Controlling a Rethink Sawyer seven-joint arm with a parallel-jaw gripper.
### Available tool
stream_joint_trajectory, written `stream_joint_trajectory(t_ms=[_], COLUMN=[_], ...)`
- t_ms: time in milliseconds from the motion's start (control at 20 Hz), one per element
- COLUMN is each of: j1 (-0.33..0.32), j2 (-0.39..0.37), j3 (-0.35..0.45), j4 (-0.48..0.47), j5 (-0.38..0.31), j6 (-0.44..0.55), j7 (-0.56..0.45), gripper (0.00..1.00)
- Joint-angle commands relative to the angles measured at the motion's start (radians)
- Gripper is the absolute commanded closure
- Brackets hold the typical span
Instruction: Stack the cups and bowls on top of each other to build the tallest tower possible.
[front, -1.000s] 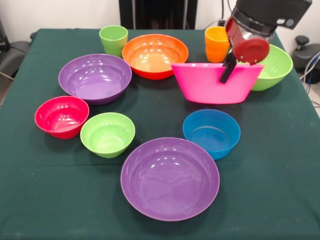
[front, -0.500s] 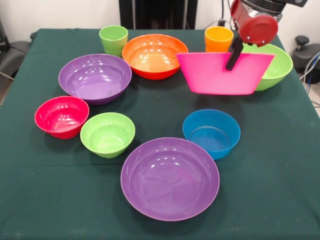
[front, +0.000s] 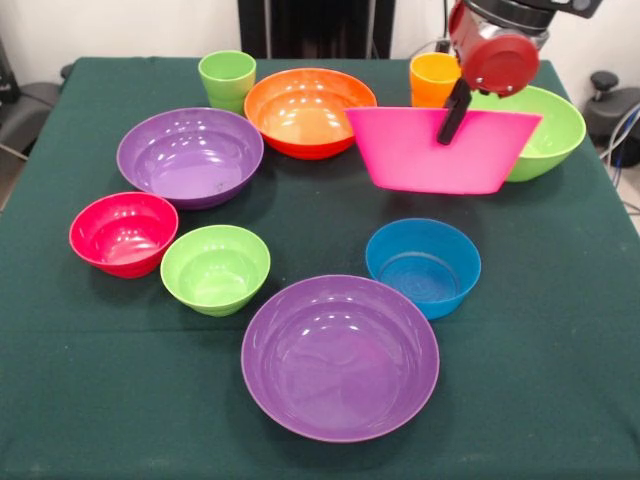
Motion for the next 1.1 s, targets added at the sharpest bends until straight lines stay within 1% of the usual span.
stream_joint_trajectory(t_ms=[50,150,350,750,950,1050,1100], j1=[-0.053,-0.062,-0.087,-0.111,-0.132,-0.138,-0.138], j2=[0.080,0.086,0.083,0.119,0.121,0.131,0.137], j3=[0.145,0.141,0.138,0.116,0.128,0.140,0.134], j4=[-0.081,-0.092,-0.119,-0.209,-0.226,-0.251,-0.262], j5=[-0.042,-0.047,-0.057,-0.048,-0.030,-0.016,-0.020], j6=[0.071,0.072,0.114,0.187,0.188,0.186,0.184], j7=[0.137,0.131,0.115,0.179,0.186,0.195,0.191], gripper=[1.00,1.00,1.00,1.00,1.00,1.00,1.00])
